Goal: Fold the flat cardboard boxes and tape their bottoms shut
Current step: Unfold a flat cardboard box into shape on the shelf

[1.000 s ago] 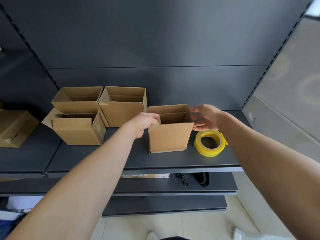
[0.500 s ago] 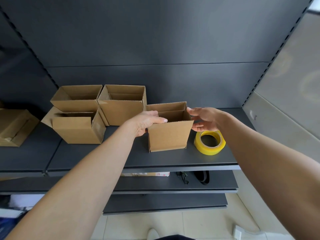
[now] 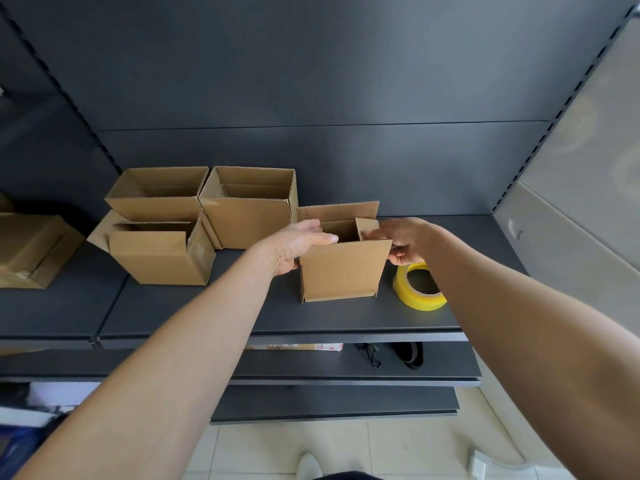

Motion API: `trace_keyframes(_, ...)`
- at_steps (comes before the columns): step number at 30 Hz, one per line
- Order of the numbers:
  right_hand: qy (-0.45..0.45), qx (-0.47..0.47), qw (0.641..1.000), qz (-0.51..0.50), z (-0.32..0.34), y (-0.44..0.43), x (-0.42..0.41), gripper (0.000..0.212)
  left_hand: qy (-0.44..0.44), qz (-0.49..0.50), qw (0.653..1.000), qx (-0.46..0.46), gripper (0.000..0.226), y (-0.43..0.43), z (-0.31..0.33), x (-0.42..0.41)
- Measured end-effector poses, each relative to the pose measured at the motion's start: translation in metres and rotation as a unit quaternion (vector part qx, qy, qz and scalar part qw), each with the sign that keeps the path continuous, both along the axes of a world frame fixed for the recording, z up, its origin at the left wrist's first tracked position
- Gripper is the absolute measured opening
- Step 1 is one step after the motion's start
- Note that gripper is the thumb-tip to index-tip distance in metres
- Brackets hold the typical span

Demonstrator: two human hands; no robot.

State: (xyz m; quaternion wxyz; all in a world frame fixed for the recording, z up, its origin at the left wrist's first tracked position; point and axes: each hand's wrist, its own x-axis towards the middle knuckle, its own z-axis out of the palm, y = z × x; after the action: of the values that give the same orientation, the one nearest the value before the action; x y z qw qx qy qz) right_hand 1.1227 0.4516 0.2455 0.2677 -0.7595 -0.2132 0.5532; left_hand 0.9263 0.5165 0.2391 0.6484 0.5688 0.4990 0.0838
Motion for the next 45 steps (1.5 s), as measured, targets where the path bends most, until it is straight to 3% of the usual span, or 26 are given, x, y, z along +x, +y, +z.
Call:
trace_keyframes(5,0.025,0.013,1.000,-0.007,-0.007,0.001,-0.001,0.021,0.006,0.000,1.000,0.009,0.063,-0.002,0.001,-0.001)
trace_keyframes(12,0.038,0.022,0.998,-0.037,-0.010,0.004,0.000,0.022,-0.015,-0.053,0.998,-0.011,0.082,0.000,0.000,-0.011)
trace_keyframes(16,0.056,0.074,0.996,-0.007,-0.004,-0.002,-0.001,0.020,-0.021,-0.060,0.998,-0.015,0.083,0.001,0.001,-0.012)
trace_keyframes(18,0.063,0.117,0.990,-0.051,-0.001,0.000,-0.001,0.013,-0.022,-0.068,0.997,-0.022,0.084,0.002,0.002,-0.013)
trace_keyframes(21,0.043,0.155,0.981,-0.111,0.006,0.005,-0.001,0.031,-0.025,-0.075,0.996,-0.029,0.085,0.002,0.002,-0.014)
trace_keyframes(27,0.050,0.168,0.979,-0.101,0.011,0.007,-0.009,0.049,-0.039,-0.057,0.998,-0.006,0.080,-0.002,-0.001,-0.016)
trace_keyframes(32,0.055,0.188,0.973,-0.121,0.006,0.001,-0.010,0.026,-0.044,-0.064,0.997,-0.004,0.078,-0.002,0.000,-0.017)
trace_keyframes(37,-0.002,0.135,0.987,-0.085,-0.004,-0.003,-0.004,0.046,-0.058,-0.042,0.997,-0.025,0.059,-0.004,0.002,-0.018)
trace_keyframes(40,0.009,0.120,0.990,-0.075,-0.008,-0.007,-0.004,0.054,-0.062,-0.018,0.998,-0.016,0.051,-0.006,0.001,-0.019)
trace_keyframes(43,0.014,0.121,0.990,-0.077,-0.010,-0.008,-0.003,0.055,-0.062,-0.018,0.998,-0.015,0.054,-0.008,0.001,-0.019)
trace_keyframes(45,0.024,0.123,0.990,-0.071,-0.010,-0.009,-0.002,0.055,-0.060,-0.032,0.998,-0.015,0.069,-0.009,0.002,-0.019)
